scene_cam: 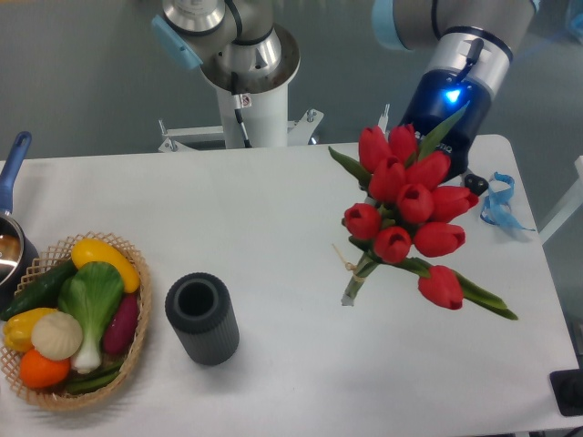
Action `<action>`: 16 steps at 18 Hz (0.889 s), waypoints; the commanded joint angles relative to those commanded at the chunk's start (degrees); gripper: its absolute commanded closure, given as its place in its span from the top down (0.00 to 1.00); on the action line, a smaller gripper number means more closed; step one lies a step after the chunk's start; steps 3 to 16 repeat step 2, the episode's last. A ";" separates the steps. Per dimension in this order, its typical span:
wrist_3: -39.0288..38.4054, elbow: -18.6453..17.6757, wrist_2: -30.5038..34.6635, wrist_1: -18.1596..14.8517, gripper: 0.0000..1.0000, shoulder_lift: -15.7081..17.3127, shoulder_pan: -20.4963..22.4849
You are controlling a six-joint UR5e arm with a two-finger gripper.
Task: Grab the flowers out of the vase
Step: 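Lift the tulips up out of the vase and carry them away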
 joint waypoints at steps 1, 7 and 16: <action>0.09 -0.44 0.00 0.00 0.44 0.09 0.09; 0.09 -0.70 0.00 0.09 0.44 0.09 0.18; 0.09 -0.70 0.00 0.09 0.44 0.09 0.18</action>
